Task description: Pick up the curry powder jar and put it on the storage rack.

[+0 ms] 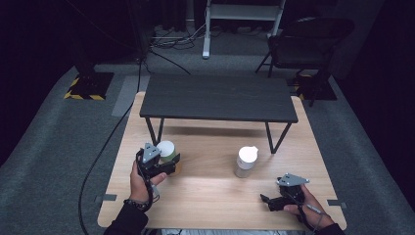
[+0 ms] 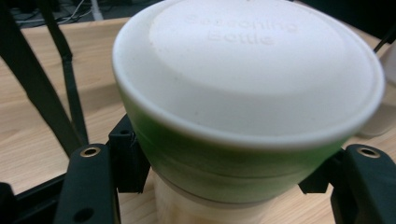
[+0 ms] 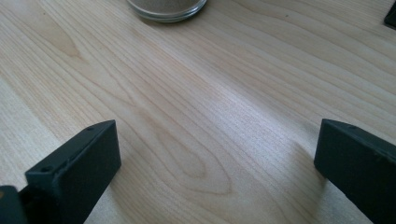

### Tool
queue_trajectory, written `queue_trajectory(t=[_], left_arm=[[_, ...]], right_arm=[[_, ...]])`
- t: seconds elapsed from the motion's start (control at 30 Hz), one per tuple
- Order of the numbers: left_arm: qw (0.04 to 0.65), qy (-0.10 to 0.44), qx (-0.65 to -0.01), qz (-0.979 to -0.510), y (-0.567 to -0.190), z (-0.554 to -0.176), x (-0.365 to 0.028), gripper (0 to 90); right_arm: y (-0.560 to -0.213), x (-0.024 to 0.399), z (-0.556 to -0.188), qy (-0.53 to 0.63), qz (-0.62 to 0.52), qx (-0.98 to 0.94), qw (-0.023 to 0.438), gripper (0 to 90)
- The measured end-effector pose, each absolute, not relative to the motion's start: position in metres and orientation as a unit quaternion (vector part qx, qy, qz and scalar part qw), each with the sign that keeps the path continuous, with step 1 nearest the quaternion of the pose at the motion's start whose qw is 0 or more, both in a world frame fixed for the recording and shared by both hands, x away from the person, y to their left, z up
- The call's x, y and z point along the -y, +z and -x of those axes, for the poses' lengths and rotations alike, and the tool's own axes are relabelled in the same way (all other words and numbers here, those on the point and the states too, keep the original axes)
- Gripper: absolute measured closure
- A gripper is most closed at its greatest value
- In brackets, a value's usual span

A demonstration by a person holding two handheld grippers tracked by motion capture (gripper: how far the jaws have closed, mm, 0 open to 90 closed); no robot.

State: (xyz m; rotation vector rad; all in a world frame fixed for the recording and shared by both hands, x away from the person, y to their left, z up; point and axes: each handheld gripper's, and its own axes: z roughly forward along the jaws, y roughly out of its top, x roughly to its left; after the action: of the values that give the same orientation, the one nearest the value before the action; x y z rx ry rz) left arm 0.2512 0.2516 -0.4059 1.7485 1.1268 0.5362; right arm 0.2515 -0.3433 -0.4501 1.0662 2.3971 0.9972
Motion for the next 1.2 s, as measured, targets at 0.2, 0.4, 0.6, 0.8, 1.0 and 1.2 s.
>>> queue_trajectory(t=[0.2,0.4,0.6,0.8,1.0,1.2], left_arm=[[0.480,0.225,-0.454,-0.716,-0.388,-0.251,-0.246,34.4],[0.475,0.234,-0.455,-0.716,-0.367,-0.252,-0.239,34.4],[0.481,0.245,-0.448,-0.713,-0.345,-0.252,-0.233,34.5],[0.486,0.253,-0.443,-0.710,-0.325,-0.254,-0.229,34.5],[0.481,0.260,-0.429,-0.719,-0.303,-0.257,-0.222,34.5],[0.485,0.263,-0.421,-0.720,-0.287,-0.260,-0.219,34.5]], right_arm=[[-0.450,0.343,-0.251,0.350,-0.375,-0.842,0.167,0.5],[-0.450,0.344,-0.252,0.351,-0.374,-0.843,0.165,0.3],[-0.450,0.344,-0.252,0.351,-0.374,-0.843,0.165,0.3],[-0.450,0.344,-0.252,0.351,-0.374,-0.843,0.165,0.3],[-0.450,0.344,-0.252,0.351,-0.374,-0.843,0.165,0.3],[-0.450,0.344,-0.253,0.351,-0.374,-0.843,0.165,0.2]])
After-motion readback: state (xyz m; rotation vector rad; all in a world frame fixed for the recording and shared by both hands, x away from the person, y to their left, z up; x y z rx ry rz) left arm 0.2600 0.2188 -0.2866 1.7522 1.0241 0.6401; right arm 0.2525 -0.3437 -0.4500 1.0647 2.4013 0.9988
